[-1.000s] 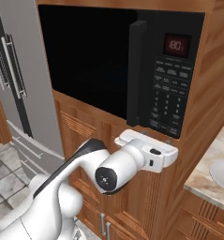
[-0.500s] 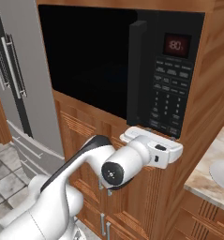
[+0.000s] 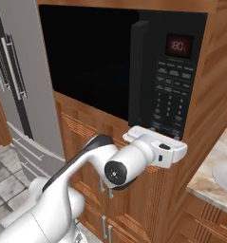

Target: Pick the kebab skewer from the counter and place it in the microwave. Then turn on the microwave.

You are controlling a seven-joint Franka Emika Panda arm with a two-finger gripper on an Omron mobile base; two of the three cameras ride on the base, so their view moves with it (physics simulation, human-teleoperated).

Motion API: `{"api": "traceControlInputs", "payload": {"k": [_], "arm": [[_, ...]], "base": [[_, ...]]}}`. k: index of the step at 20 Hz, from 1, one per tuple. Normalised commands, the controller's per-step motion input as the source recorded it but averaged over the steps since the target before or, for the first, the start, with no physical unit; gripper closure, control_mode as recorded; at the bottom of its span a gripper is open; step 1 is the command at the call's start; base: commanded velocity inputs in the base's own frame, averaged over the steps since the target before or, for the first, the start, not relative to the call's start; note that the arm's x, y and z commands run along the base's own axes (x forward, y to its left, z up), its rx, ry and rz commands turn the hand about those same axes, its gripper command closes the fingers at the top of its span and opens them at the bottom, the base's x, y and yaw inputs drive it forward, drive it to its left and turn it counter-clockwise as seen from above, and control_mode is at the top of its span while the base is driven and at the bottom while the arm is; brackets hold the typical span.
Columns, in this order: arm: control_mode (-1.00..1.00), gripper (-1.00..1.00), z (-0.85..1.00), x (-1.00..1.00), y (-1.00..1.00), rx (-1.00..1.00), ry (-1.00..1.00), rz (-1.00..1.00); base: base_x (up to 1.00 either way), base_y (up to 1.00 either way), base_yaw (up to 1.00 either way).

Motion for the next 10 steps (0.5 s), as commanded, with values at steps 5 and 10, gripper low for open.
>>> {"api": "traceControlInputs", "payload": {"k": [5,10], "arm": [[-1.00,-1.00,0.01,0.06,0.00,0.00,0.01,-0.04],[-1.00,-1.00,0.00,0.05,0.00,0.00,0.01,-0.06]], "base": [[0.00,0.00,0.00],[0.00,0.00,0.00]]}}
